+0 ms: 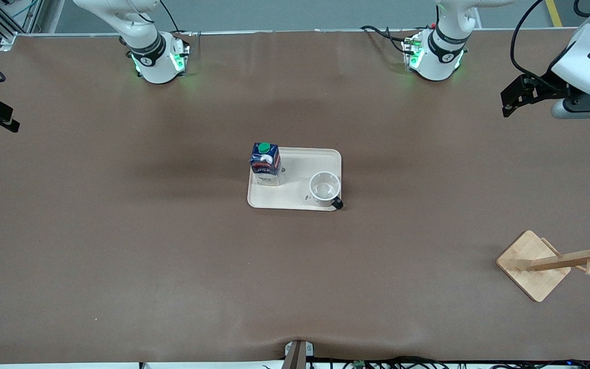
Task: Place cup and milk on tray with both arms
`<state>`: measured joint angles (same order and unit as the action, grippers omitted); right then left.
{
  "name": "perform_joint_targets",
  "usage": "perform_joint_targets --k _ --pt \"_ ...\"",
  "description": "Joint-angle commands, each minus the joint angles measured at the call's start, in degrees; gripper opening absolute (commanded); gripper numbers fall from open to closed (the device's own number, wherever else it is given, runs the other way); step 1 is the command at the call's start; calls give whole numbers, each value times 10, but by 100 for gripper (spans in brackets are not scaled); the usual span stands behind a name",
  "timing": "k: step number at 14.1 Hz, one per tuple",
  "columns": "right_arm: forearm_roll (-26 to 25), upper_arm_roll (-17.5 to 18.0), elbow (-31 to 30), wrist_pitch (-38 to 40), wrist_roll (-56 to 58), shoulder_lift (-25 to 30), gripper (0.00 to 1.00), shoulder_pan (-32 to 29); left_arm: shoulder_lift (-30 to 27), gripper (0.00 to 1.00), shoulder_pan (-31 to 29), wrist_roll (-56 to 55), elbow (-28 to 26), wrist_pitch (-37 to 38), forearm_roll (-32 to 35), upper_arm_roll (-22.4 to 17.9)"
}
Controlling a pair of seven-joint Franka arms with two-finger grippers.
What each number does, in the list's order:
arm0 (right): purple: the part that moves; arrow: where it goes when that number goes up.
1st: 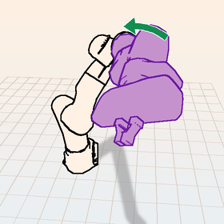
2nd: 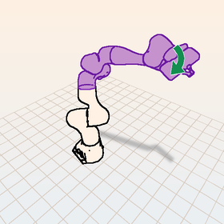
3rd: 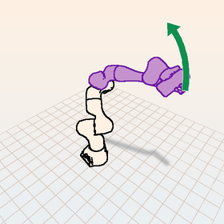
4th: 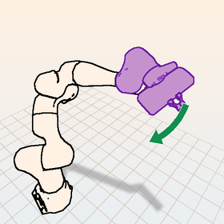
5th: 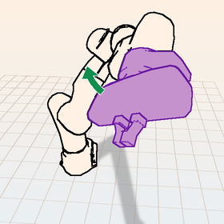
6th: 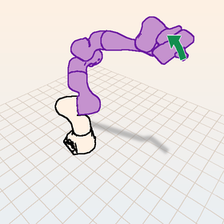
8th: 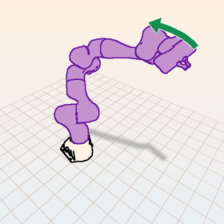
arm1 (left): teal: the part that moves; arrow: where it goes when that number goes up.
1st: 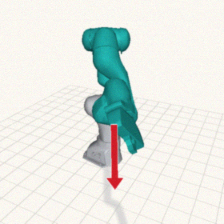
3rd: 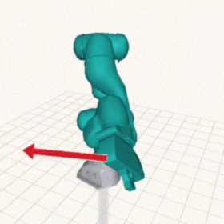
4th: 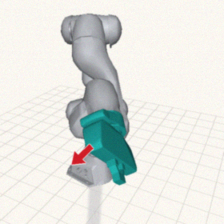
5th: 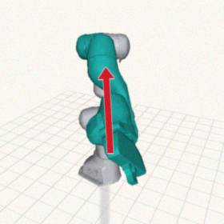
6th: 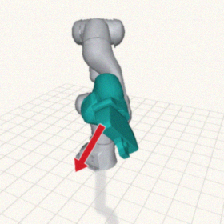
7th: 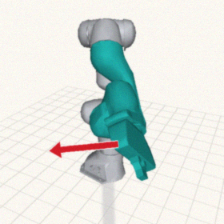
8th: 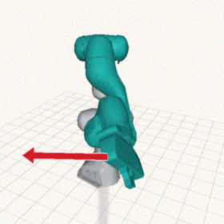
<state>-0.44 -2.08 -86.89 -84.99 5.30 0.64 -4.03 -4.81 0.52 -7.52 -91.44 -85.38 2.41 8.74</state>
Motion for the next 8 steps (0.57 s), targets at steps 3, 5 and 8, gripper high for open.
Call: perform_joint_targets --k 3,5,8 --pt "-8 6 16 19 -6 -6 100 -13 16 100 1 1 23 10 -6 -1" --pt "-8 6 16 18 -6 -6 100 -30 16 100 -1 8 23 11 -7 0" --pt "-4 7 16 11 -6 -7 100 -38 16 100 -2 10 24 11 -7 0"
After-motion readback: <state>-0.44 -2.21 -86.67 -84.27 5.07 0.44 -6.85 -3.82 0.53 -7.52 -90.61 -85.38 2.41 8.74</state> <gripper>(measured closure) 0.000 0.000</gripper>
